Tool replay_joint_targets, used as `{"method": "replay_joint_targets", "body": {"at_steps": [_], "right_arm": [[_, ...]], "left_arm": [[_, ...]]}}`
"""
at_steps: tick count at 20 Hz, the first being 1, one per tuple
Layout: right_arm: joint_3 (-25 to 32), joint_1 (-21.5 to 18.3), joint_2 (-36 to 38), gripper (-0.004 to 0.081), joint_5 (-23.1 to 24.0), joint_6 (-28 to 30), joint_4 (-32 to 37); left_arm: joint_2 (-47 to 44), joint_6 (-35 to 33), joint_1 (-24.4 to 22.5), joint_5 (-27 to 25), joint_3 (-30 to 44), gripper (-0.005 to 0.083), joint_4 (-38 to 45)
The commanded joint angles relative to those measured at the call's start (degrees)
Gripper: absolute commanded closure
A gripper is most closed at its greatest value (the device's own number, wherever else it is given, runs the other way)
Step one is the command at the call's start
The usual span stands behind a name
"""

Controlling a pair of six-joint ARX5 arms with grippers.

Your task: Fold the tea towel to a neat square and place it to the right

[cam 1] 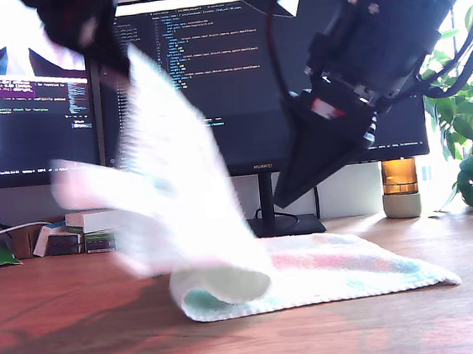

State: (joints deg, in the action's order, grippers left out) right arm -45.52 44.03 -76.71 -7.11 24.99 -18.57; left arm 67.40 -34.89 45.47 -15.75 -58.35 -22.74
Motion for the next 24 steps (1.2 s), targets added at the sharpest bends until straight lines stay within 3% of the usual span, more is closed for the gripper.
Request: {"method": "replay_joint_targets", "body": {"at_steps": [1,2,3,5,8,14,19,21,24], "right_arm": [[-0.8,2.1,1.7,0.0480,-1.6,-5.3,0.0],[-1.7,3.1,2.3,0.0451,-2.4,-7.8,0.2],[-2.8,4.3,2.6,0.0432,-2.5,-14.8,0.7],[-5.4,6.3,2.6,0.0418,-2.4,-20.8,1.0],[-8.9,7.7,2.6,0.0418,-2.4,-22.9,-3.2],[-10.0,7.7,2.6,0.0416,0.9,-31.4,-9.2],[-10.1,7.7,3.2,0.0416,4.1,-41.5,-14.4],[-10.1,7.7,3.9,0.0417,4.1,-41.8,-16.6],[-10.1,8.4,6.1,0.0417,4.3,-37.3,-17.9]], "left_arm": [[2.4,0.2,0.0,1.2,0.0,0.0798,0.0],[3.4,0.5,0.0,2.3,-0.3,0.0798,0.1],[4.5,1.0,0.0,3.3,-0.7,0.0798,0.0],[6.7,2.1,0.0,5.6,-1.7,0.0798,0.0],[9.7,4.0,0.1,6.8,-5.0,0.0798,-1.8],[14.8,19.3,0.0,12.6,-16.6,0.0798,-9.7],[16.5,32.2,0.1,18.7,-19.4,0.0798,-10.1],[17.9,35.0,0.0,20.9,-19.4,0.0798,-9.8],[19.2,36.8,-0.1,22.5,-19.4,0.0798,-8.7]]}}
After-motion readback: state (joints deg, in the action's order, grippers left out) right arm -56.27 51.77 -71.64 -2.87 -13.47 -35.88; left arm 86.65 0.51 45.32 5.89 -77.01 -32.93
